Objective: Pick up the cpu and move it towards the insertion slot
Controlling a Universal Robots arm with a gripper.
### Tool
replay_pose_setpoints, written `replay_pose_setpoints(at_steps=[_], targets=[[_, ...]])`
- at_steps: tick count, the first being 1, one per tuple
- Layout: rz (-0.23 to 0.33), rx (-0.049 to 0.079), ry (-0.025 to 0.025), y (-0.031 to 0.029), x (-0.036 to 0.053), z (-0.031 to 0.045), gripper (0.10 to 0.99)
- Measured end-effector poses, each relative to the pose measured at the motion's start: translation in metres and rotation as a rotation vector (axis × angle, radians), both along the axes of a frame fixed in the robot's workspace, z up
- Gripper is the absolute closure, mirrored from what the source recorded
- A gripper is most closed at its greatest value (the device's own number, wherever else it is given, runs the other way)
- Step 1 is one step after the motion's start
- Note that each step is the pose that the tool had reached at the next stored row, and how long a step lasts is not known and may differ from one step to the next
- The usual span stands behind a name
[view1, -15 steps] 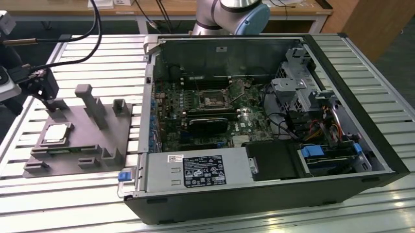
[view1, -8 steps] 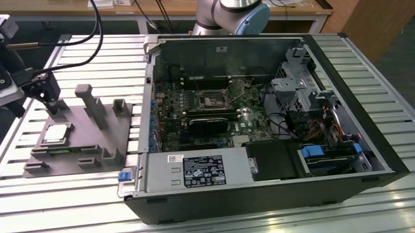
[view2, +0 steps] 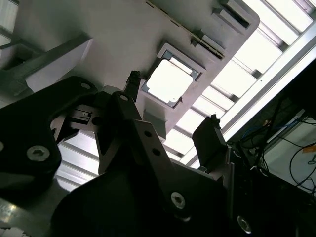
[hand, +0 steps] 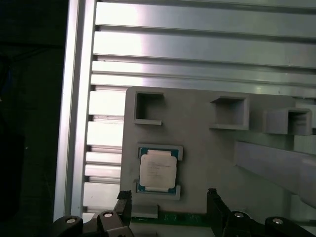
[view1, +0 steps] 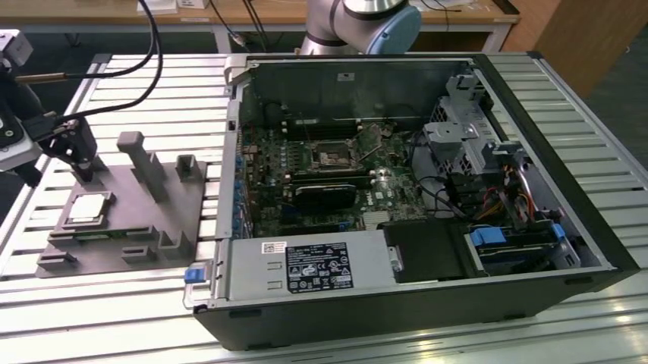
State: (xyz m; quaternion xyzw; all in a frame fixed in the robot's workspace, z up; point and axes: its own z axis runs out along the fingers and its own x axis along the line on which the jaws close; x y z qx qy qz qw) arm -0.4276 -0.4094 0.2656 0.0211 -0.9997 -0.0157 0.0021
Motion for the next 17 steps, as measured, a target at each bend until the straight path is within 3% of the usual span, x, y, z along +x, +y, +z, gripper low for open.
replay_pose_setpoints(at_steps=[17], targets=[[0.000,-0.003,-0.0007,-0.0001,-0.0005,-0.0218,0.380]])
